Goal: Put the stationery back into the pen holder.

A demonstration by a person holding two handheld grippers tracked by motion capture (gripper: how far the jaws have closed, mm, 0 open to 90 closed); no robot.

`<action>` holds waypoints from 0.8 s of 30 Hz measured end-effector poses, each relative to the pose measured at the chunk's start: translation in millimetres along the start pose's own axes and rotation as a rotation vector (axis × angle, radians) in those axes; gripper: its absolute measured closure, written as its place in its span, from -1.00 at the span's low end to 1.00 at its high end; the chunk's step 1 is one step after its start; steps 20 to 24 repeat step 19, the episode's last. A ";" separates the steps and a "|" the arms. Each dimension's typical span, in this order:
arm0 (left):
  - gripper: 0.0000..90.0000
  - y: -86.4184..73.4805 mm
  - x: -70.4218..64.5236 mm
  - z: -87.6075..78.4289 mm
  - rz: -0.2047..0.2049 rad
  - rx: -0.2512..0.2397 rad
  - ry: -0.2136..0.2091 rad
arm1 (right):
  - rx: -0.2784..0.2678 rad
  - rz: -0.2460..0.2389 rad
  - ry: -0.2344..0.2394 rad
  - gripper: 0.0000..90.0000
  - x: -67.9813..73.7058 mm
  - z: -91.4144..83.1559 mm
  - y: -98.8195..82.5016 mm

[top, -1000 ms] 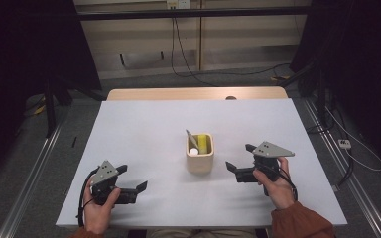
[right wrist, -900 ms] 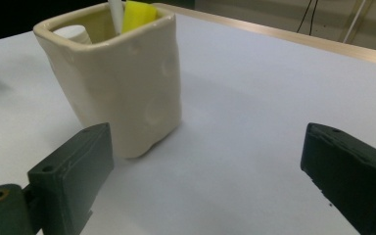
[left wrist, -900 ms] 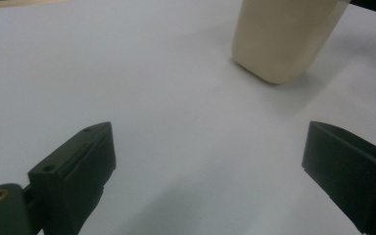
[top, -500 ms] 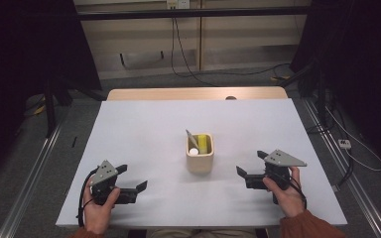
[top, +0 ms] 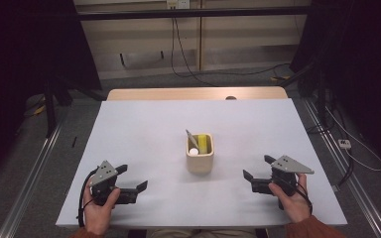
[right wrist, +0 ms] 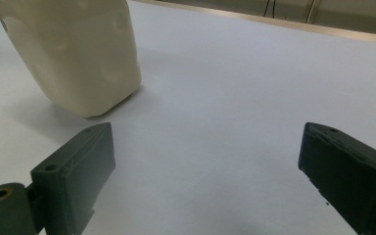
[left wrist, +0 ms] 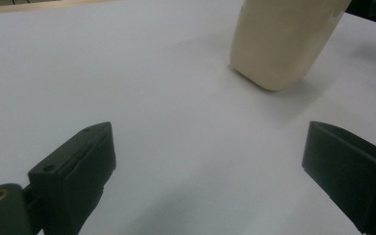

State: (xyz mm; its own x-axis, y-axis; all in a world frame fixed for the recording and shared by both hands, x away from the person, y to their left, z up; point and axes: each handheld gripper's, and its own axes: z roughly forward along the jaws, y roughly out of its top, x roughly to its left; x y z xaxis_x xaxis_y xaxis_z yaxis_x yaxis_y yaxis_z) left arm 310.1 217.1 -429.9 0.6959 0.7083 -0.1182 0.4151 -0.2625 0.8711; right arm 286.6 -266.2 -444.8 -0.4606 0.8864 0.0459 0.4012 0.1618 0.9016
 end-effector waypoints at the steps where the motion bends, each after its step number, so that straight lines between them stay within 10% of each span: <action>1: -0.88 0.1 0.3 0.2 0.004 0.003 -0.003 | 0.000 -0.001 -0.007 -0.84 0.6 0.2 -0.9; 24: -0.88 0.5 4.3 -2.5 -0.012 -0.019 0.005 | -0.006 -0.008 -0.014 -0.84 4.1 5.6 -1.5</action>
